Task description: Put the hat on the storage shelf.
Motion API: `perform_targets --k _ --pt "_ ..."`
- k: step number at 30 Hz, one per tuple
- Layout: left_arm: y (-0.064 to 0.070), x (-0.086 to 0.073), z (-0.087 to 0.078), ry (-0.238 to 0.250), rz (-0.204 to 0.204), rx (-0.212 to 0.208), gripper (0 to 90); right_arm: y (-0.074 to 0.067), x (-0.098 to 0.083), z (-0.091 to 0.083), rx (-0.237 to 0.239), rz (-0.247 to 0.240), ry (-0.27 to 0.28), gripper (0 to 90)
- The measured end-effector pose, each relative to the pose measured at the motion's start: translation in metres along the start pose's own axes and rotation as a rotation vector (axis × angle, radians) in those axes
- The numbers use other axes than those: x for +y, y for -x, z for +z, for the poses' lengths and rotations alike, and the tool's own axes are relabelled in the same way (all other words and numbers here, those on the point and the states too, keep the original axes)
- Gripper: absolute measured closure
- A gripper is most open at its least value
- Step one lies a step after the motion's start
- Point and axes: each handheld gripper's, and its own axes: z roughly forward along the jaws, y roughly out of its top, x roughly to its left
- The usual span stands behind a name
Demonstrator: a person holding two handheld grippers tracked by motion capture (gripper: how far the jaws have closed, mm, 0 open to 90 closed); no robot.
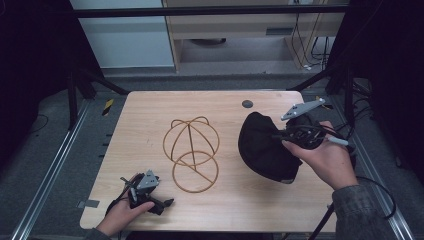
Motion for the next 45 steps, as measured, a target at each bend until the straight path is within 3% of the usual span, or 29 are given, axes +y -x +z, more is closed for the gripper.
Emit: perform_targets --k 29,45 --pt "0.0 0.0 0.0 -0.002 0.001 0.0 0.0 -0.01 0.032 -0.042 -0.004 -0.014 0.156 76.5" --pt "0.0 0.0 0.0 -0.002 0.001 -0.001 0.0 -0.026 0.049 -0.06 0.004 -0.033 0.234 76.6"
